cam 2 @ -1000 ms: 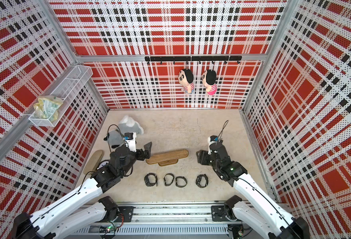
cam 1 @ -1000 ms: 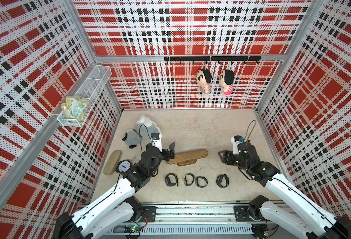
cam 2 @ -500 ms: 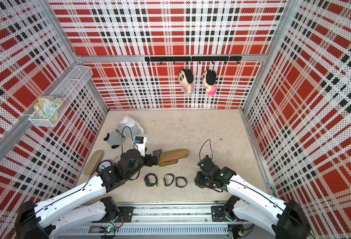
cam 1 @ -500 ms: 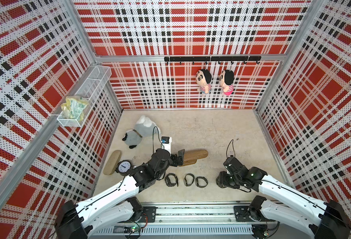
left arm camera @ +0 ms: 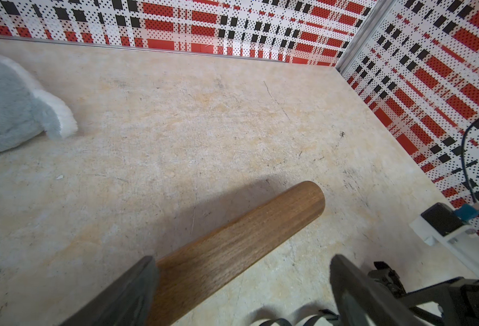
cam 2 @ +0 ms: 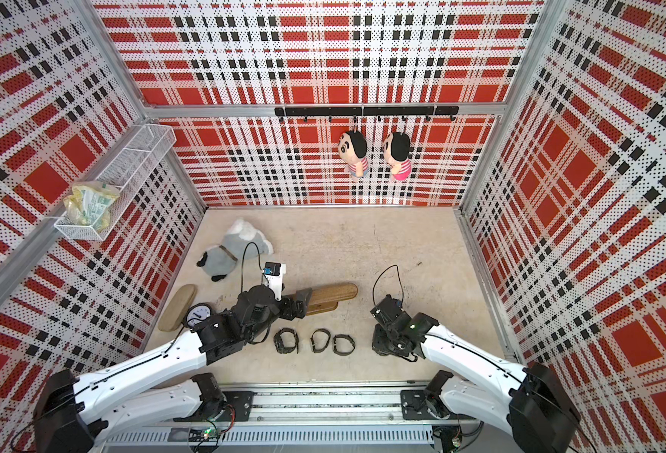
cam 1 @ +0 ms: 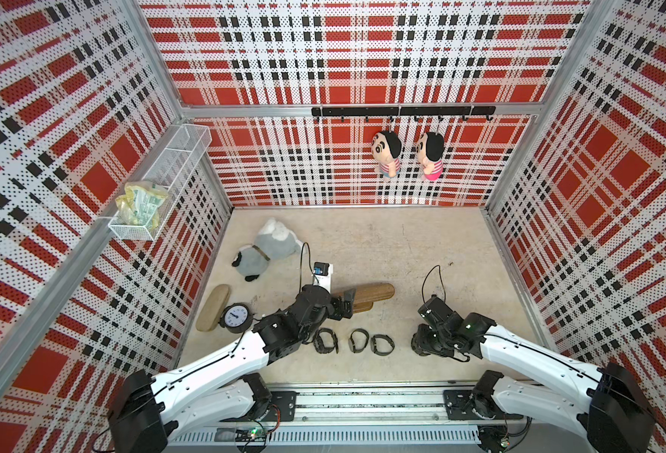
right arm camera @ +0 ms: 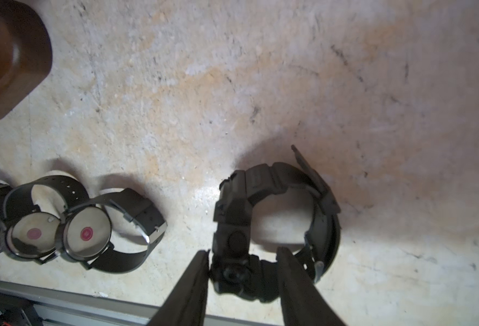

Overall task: Place watch on stand
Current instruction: Pick up the watch at the center of the board.

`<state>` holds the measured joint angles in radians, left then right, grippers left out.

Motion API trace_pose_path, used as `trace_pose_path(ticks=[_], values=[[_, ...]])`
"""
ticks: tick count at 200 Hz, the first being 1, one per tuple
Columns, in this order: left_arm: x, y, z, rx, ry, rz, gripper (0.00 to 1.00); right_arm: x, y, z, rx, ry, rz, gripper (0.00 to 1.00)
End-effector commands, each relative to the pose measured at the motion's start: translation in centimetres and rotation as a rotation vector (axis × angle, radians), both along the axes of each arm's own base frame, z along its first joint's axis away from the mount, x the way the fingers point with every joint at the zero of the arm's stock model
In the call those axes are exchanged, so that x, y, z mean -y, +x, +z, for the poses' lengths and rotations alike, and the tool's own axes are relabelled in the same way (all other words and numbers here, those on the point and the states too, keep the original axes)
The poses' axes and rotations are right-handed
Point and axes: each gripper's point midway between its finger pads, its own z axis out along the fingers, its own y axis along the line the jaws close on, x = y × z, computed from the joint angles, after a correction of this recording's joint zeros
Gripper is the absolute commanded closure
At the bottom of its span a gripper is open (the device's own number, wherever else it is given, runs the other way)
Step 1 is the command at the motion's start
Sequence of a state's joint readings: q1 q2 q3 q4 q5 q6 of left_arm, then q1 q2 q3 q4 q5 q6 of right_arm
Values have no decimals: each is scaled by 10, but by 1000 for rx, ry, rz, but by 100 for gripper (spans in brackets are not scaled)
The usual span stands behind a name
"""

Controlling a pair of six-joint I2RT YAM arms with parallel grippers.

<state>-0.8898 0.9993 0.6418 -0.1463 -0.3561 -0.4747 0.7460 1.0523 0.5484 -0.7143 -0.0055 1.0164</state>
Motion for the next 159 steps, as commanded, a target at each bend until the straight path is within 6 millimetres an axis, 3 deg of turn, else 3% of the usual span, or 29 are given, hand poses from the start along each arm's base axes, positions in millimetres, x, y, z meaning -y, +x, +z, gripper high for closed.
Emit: trace_pose_path(ticks=[1,67,111,159], values=[[4,2,7,16,-13,3,2,-2,11,5,38,-12,-17,57],[4,0,0,2,-15,3,2,-3,20,-3,33,-69,-6,67],[3,-2,-1,4,-35,5,2,-1,26,-3,39,-111,-3,69],[-4,-1,-2,7,-62,54,2,-2,28,-3,43,-125,11,84]])
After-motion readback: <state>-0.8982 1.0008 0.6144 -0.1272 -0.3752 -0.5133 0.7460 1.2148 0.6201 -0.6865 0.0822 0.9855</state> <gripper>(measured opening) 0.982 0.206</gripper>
